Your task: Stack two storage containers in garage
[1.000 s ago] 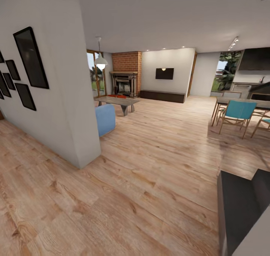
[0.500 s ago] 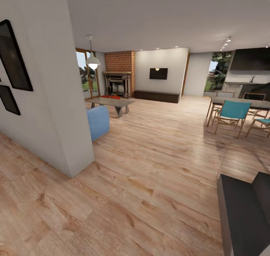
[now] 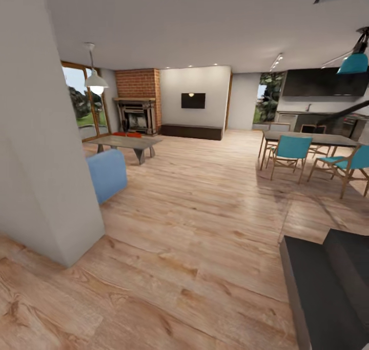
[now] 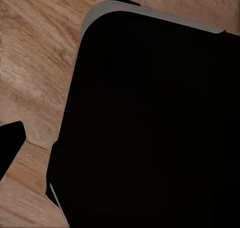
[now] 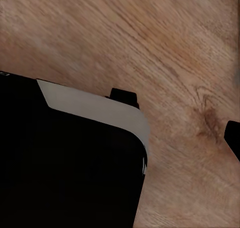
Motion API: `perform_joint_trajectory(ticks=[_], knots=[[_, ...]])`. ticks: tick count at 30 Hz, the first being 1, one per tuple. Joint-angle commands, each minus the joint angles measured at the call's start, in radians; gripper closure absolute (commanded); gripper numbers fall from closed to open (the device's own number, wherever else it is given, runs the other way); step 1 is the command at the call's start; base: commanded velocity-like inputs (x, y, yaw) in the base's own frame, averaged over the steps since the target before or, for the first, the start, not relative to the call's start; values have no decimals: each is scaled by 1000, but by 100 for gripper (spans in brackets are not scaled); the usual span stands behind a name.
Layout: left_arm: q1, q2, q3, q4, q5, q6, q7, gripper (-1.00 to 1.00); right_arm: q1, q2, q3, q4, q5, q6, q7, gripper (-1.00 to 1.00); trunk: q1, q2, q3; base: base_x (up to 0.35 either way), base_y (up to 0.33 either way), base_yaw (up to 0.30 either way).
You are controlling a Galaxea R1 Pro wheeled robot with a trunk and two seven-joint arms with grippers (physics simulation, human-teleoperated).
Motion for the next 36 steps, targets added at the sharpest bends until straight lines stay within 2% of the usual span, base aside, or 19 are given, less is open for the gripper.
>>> perform_joint_trajectory(ticks=[1,21,36], knots=[[0,0,0,0,3,-2,1,-100,-1,1,9,3,-8,-5,-2,-100,1,0,-1,323,107,-184],[0,0,0,0,5,4,1,-100,-1,1,10,3,-7,-5,-2,-100,1,0,-1,323,103,-18],[0,1,0,0,5,3,2,-100,-1,3,10,3,-11,-4,-10,-100,1,0,-1,324,8,0]])
